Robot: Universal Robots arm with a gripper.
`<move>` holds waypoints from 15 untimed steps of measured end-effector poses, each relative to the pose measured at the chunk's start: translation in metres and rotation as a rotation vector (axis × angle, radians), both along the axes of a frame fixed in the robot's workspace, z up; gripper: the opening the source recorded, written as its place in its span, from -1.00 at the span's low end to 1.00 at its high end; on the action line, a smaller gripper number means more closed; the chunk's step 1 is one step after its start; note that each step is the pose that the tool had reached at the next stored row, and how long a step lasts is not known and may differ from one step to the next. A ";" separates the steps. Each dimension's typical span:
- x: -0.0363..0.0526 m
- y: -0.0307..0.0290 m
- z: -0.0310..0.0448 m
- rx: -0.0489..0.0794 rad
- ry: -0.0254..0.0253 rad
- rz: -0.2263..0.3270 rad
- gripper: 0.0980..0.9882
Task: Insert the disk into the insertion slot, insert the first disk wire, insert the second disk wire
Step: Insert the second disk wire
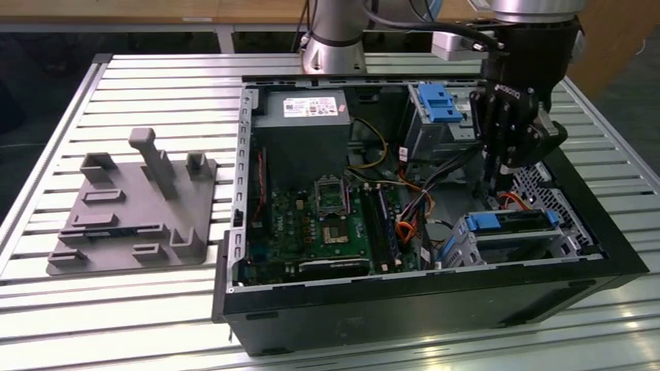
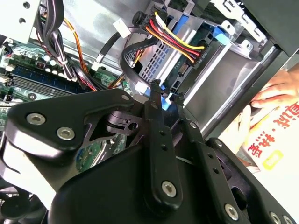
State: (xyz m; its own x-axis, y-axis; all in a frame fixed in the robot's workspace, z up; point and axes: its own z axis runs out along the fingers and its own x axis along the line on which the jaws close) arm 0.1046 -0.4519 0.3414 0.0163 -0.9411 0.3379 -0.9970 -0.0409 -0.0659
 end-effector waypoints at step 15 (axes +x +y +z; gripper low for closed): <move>0.0000 -0.0003 -0.0012 0.000 0.0001 -0.006 -0.89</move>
State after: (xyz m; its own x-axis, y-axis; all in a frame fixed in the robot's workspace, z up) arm 0.1046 -0.4522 0.3402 0.0111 -0.9410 0.3381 -0.9972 -0.0354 -0.0659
